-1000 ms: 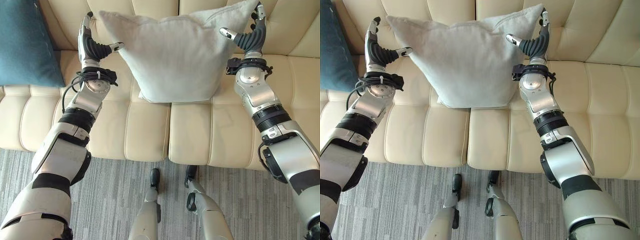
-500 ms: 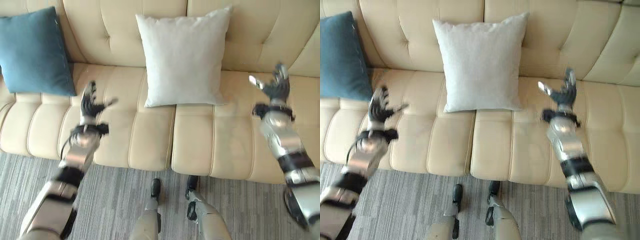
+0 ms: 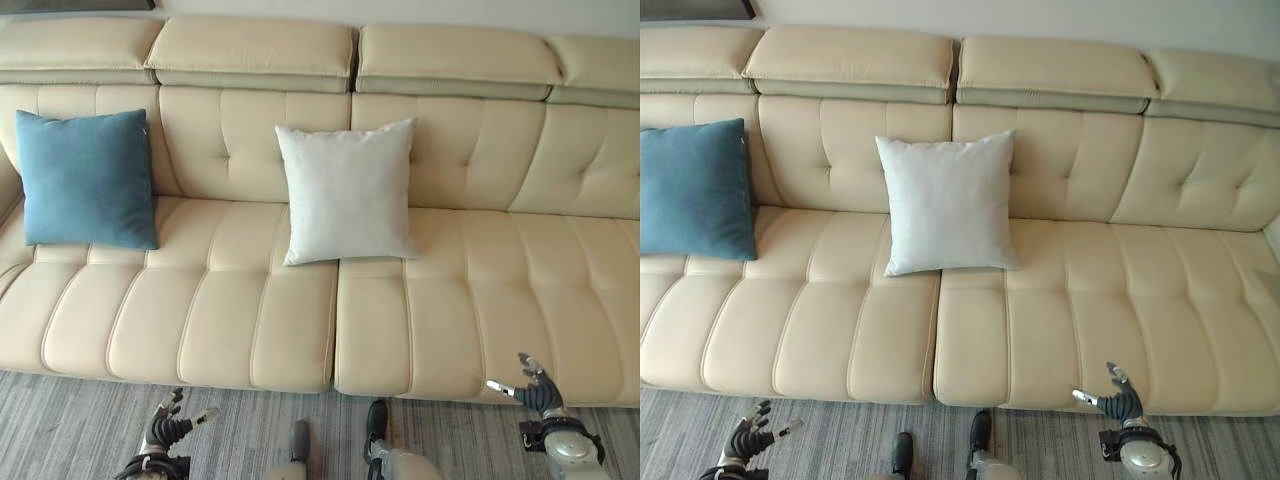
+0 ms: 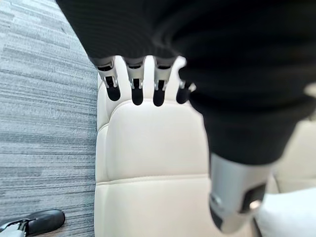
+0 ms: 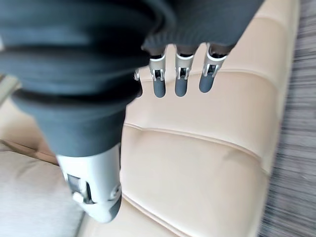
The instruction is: Pick up all the scattered cushions and arrange them neatly on the sofa.
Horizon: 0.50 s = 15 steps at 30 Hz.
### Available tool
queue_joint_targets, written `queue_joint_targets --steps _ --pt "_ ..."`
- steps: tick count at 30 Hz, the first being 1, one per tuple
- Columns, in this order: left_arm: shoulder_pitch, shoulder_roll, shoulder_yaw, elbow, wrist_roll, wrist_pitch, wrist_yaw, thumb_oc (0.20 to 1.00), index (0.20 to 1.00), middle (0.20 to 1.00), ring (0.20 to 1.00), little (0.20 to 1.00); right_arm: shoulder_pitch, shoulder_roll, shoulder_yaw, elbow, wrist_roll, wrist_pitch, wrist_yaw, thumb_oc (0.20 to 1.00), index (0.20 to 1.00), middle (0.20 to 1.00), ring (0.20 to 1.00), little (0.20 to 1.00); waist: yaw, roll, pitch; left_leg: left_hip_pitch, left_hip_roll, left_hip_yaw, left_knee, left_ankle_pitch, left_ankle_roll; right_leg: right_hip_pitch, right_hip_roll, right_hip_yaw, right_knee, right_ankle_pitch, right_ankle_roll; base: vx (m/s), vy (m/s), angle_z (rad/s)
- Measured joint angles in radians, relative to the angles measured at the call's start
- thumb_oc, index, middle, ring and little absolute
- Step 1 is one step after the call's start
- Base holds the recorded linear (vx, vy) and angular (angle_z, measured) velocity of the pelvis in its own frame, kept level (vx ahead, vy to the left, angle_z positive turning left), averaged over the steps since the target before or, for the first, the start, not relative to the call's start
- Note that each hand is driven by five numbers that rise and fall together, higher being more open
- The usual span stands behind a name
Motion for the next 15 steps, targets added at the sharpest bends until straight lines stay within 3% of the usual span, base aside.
queue_joint_targets --steps 1,3,6,7,8,9,10,11,12,14,15 --pt "0.0 -0.005 0.0 0.023 0.002 0.0 -0.005 1.0 1.0 1.0 1.0 1.0 -0.001 0.005 0.011 0.031 -0.001 -0.001 0.005 1.0 1.0 1.0 1.0 1.0 0.001 -0.006 -0.004 -0.003 -0.009 0.008 0.024 -0.005 0.015 -0.002 -0.009 0.018 0.006 0.018 -0.008 -0.15 0.1 -0.41" --pt "0.0 -0.013 -0.003 0.044 0.003 0.005 -0.014 1.0 1.0 1.0 1.0 1.0 0.003 0.001 0.035 0.041 -0.001 0.003 0.018 1.0 1.0 1.0 1.0 1.0 -0.004 -0.007 -0.009 -0.001 -0.02 0.035 0.031 -0.018 0.02 -0.002 -0.022 0.041 -0.005 0.022 0.018 -0.25 0.123 -0.36" --pt "-0.06 -0.019 -0.002 0.078 0.001 0.008 -0.009 1.0 1.0 1.0 1.0 1.0 -0.019 0.012 0.04 0.084 -0.001 0.004 0.018 1.0 1.0 1.0 1.0 1.0 -0.005 -0.016 -0.006 -0.021 -0.065 0.081 0.049 0.004 0.063 -0.037 -0.058 0.084 0.014 0.079 0.071 -0.39 0.058 -0.31" --pt "-0.094 -0.027 -0.003 0.088 0.001 0.009 0.001 1.0 1.0 1.0 1.0 1.0 -0.039 0.01 0.041 0.095 0.0 0.006 0.011 1.0 1.0 1.0 1.0 1.0 -0.005 0.0 0.007 -0.048 -0.049 0.081 0.075 -0.004 0.084 -0.063 -0.064 0.082 0.038 0.096 0.117 -0.27 0.031 -0.16" --pt "-0.127 -0.03 -0.002 0.088 0.001 0.008 0.006 1.0 1.0 1.0 1.0 1.0 -0.059 0.017 0.061 0.099 0.0 0.008 0.012 1.0 1.0 1.0 1.0 1.0 -0.009 0.015 0.024 -0.061 -0.042 0.086 0.076 0.027 0.107 -0.087 -0.073 0.058 0.12 0.035 0.151 -0.4 -0.009 0.02" --pt "-0.142 -0.034 -0.003 0.078 0.001 0.006 0.012 1.0 1.0 1.0 1.0 1.0 -0.062 0.021 0.076 0.099 0.001 0.008 0.011 1.0 1.0 1.0 1.0 1.0 -0.008 0.028 0.02 -0.081 -0.028 0.081 0.083 0.034 0.118 -0.113 -0.07 0.045 0.23 -0.032 0.134 -0.25 -0.03 -0.01" --pt "-0.16 -0.034 -0.008 0.071 0.001 0.004 0.014 1.0 1.0 1.0 1.0 1.0 -0.078 0.026 0.099 0.099 0.002 0.008 0.012 1.0 1.0 1.0 1.0 1.0 0.008 0.043 0.03 -0.083 -0.004 0.083 0.085 0.06 0.122 -0.133 -0.063 0.042 0.444 -0.128 0.113 -0.22 -0.217 -0.09" --pt "-0.16 -0.036 -0.012 0.062 0.001 -0.001 0.026 1.0 1.0 1.0 1.0 1.0 -0.09 0.033 0.122 0.096 0.002 0.006 0.01 1.0 1.0 1.0 1.0 1.0 0.032 0.064 0.028 -0.088 0.017 0.082 0.081 0.074 0.117 -0.1 -0.064 0.041 0.681 -0.239 0.117 -0.1 -0.177 -0.14" --pt "-0.14 -0.038 -0.012 0.045 0.0 -0.001 0.039 1.0 1.0 1.0 1.0 1.0 -0.096 0.041 0.121 0.079 0.002 0.003 0.006 1.0 1.0 1.0 1.0 1.0 0.047 0.063 0.021 -0.089 0.017 0.078 0.072 0.089 0.101 -0.025 -0.065 0.034 0.629 -0.278 0.105 -0.17 -0.292 -0.17" --pt "-0.131 -0.034 -0.008 0.043 0.0 -0.001 0.054 1.0 1.0 1.0 1.0 1.0 -0.116 0.068 0.113 0.071 0.004 -0.004 -0.003 1.0 1.0 1.0 1.0 1.0 0.06 0.019 0.009 -0.124 -0.005 0.077 0.058 0.091 0.067 0.133 -0.051 0.036 0.306 -0.363 0.077 -0.1 -0.15 -0.03" --pt "-0.144 -0.062 -0.008 0.067 0.0 0.006 0.064 1.0 1.0 1.0 1.0 1.0 -0.132 0.065 0.1 0.072 0.018 -0.007 -0.007 1.0 1.0 1.0 1.0 1.0 0.057 0.048 0.019 -0.141 0.016 0.048 0.056 0.101 0.029 0.177 -0.002 0.039 0.188 -0.335 0.029 -0.16 -0.147 0.35"
